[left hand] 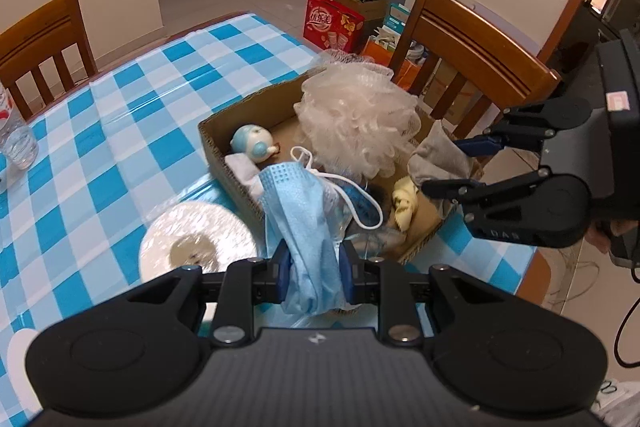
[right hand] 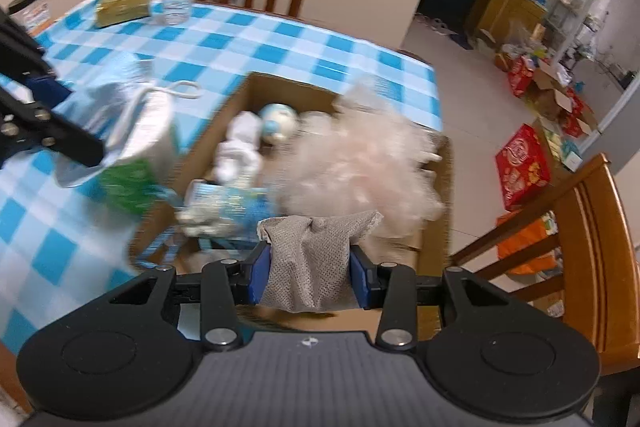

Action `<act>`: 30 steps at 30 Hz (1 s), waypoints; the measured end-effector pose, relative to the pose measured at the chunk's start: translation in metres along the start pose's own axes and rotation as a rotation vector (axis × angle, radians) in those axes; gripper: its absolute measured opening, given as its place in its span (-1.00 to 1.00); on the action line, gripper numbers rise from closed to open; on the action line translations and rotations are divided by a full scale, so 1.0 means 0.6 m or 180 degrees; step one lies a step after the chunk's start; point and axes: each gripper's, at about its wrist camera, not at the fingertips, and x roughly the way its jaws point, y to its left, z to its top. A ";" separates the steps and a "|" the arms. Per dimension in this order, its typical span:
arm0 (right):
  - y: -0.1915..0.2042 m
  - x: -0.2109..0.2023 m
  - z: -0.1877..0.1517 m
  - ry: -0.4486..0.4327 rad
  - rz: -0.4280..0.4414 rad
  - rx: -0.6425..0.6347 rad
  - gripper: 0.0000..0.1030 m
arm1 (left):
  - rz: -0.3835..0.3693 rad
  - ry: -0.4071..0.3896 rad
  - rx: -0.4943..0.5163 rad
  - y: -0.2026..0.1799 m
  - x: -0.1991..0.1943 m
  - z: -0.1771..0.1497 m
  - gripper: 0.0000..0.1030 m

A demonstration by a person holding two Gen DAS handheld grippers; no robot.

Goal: Organize soft objects
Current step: 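Carry the mask with the left tool to the box while the right tool carries the pouch, then open the left tool over the box while the right tool releases the beige pouch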

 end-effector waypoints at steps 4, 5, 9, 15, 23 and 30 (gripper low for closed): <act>-0.035 0.023 -0.003 0.0017 -0.0025 0.0083 0.30 | 0.0044 -0.0023 -0.0071 -0.010 0.018 0.019 -0.55; -0.041 0.027 -0.005 0.0009 -0.0025 0.0101 0.57 | 0.0054 -0.0030 -0.0092 -0.011 0.022 0.024 -0.55; -0.054 0.029 -0.013 -0.0035 0.0045 0.0200 0.82 | 0.0100 -0.0060 -0.0182 -0.010 0.037 0.041 -0.55; -0.055 0.023 -0.025 -0.0051 0.0166 0.0398 0.90 | 0.0113 -0.0111 -0.0369 -0.004 0.072 0.074 -0.54; -0.053 0.016 -0.030 -0.0075 0.0171 0.0472 0.90 | 0.0173 -0.0295 -0.0798 0.016 0.126 0.108 0.52; -0.051 0.004 -0.030 -0.0113 0.0119 0.0566 0.99 | 0.0600 -0.0589 -0.0658 0.009 0.104 0.093 0.93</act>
